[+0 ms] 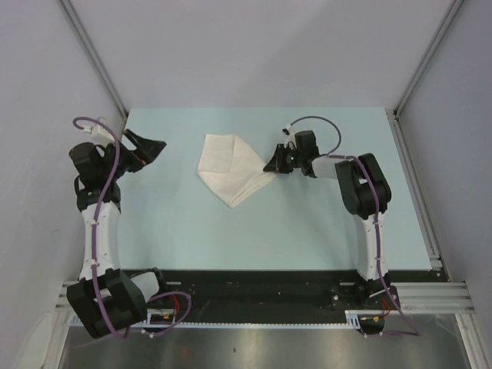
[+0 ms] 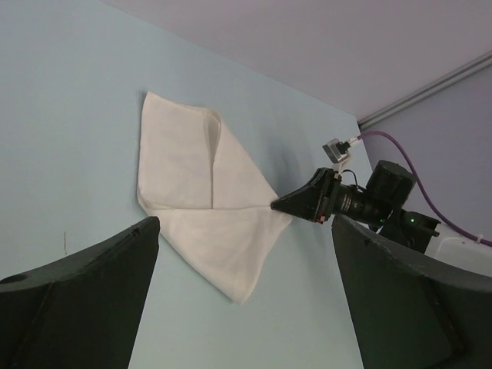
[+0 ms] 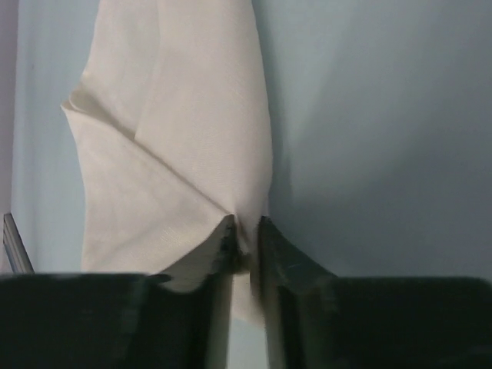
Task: Fold the napkin, place the utensils inside, and roll it up
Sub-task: Roll the napkin with the utensil
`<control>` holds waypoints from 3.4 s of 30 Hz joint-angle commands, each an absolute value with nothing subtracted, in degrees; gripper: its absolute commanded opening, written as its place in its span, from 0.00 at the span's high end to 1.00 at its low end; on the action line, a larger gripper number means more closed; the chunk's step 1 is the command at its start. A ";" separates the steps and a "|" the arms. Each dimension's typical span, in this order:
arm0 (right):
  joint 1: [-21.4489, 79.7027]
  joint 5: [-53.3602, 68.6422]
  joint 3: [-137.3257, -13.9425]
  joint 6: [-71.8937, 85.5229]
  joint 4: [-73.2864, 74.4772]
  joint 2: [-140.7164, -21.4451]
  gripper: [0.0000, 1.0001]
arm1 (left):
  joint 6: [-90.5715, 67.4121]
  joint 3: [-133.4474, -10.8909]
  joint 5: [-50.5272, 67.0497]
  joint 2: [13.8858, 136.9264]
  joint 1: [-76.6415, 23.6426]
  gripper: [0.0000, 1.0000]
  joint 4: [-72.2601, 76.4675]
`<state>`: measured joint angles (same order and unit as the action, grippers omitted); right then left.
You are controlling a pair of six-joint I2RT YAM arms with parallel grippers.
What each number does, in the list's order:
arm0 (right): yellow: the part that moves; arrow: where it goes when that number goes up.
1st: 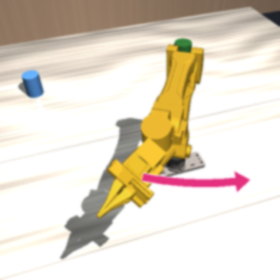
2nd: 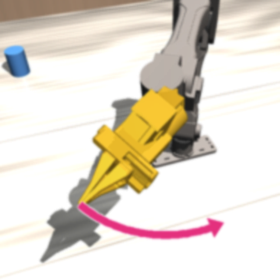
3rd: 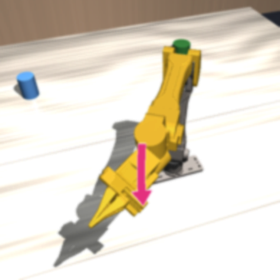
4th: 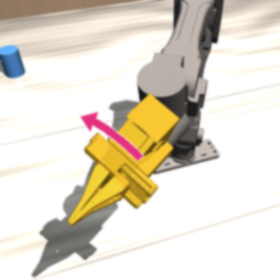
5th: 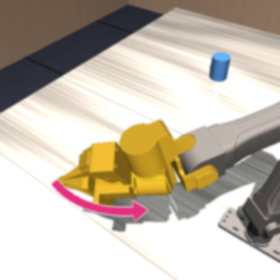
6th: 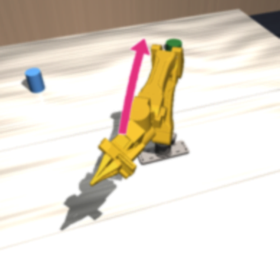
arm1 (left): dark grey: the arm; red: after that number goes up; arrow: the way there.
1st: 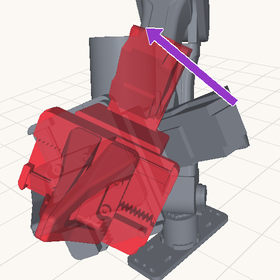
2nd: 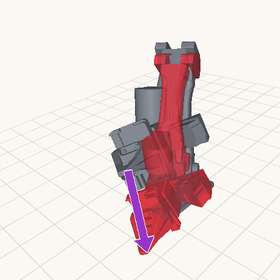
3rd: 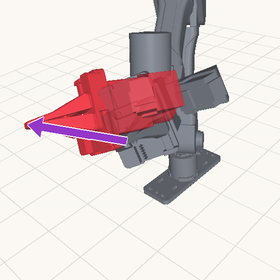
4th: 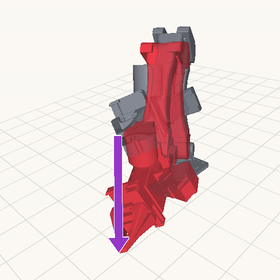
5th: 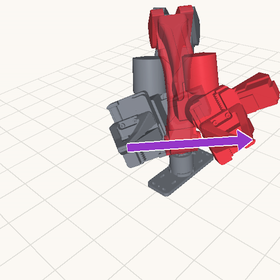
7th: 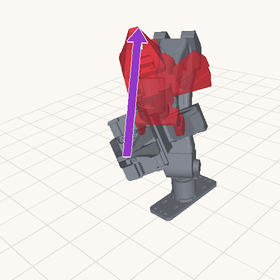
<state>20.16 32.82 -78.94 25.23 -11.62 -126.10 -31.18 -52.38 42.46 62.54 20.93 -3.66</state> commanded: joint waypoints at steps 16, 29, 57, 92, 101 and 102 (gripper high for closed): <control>25.92 13.37 -38.51 36.55 -18.98 -95.03 1.00 | -39.70 -34.23 27.70 55.38 -4.45 0.03 5.06; 30.24 8.96 -20.39 41.58 -20.39 -79.11 0.53 | -50.45 -17.23 23.55 63.35 -19.16 0.14 20.56; 29.18 10.28 -21.27 39.11 -15.82 -76.90 0.66 | -52.20 -11.87 21.09 75.32 -25.93 0.41 28.29; 54.47 -12.81 -32.07 4.51 -7.29 -63.60 0.20 | -47.46 -25.13 32.07 82.09 -24.26 1.00 17.06; 74.16 -36.01 -39.19 -8.96 -25.03 -84.45 0.20 | -47.64 -26.02 36.91 84.02 -20.22 1.00 16.26; 75.05 -36.56 -39.72 -10.53 -28.01 -87.51 0.20 | -47.64 -26.02 37.18 84.11 -20.04 1.00 16.26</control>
<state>71.13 -25.26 -35.88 -2.20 -15.77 -81.34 -48.86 -24.23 33.85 83.70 -21.17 16.19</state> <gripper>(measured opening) 0.796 0.045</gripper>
